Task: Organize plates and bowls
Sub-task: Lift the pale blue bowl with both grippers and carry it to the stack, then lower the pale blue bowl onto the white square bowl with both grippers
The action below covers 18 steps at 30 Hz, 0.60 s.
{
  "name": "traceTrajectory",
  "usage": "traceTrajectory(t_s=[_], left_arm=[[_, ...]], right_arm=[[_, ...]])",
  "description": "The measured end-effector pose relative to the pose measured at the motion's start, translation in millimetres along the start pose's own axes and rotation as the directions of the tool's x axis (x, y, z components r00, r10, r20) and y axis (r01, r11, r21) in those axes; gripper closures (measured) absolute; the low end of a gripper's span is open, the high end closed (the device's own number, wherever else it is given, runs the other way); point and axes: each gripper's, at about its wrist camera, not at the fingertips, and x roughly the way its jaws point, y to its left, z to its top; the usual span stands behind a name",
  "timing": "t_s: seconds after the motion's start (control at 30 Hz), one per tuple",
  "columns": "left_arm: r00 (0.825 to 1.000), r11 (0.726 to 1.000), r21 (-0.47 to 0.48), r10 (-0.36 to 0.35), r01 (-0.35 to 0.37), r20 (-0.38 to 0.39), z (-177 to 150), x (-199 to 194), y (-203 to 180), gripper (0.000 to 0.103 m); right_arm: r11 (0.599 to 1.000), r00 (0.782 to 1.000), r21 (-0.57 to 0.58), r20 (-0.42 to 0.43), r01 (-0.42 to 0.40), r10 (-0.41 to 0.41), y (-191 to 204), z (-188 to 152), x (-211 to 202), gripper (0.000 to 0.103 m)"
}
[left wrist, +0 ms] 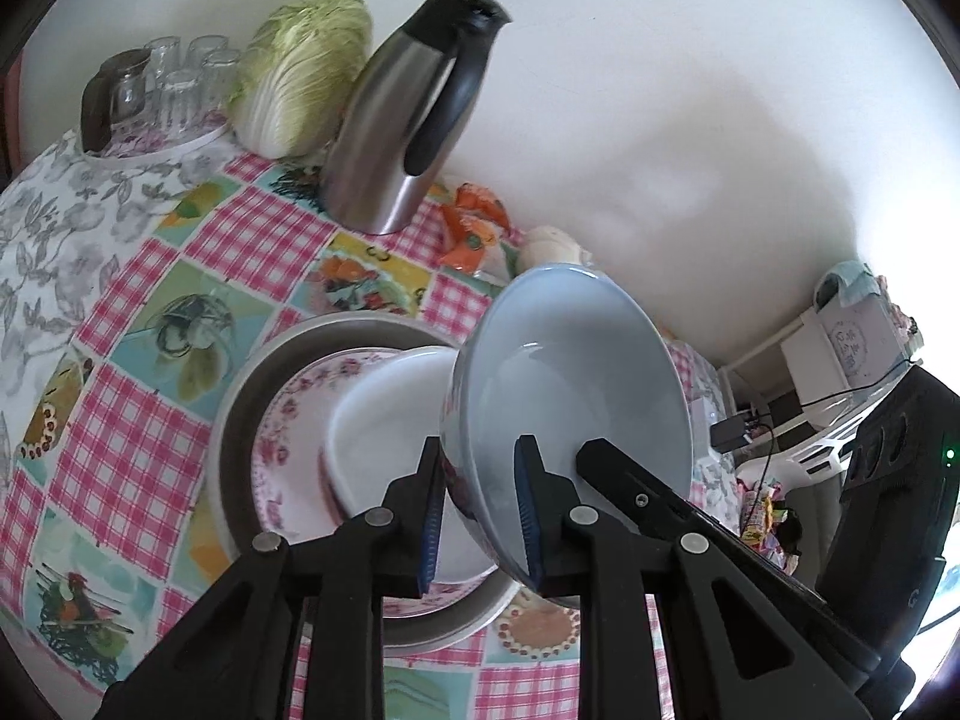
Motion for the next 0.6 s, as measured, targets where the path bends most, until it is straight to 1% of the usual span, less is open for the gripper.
traceTrajectory(t_s=[0.33, 0.6], left_arm=[[0.998, 0.999, 0.007, 0.041, -0.041, -0.055, 2, 11, 13, 0.080], [0.995, 0.998, 0.021, 0.068, -0.067, -0.078, 1, 17, 14, 0.079]], right_arm=[[1.000, 0.999, -0.008, -0.045, 0.024, -0.024, 7, -6, 20, 0.086], [0.999, 0.997, -0.018, -0.064, 0.043, -0.044, 7, -7, 27, 0.086]])
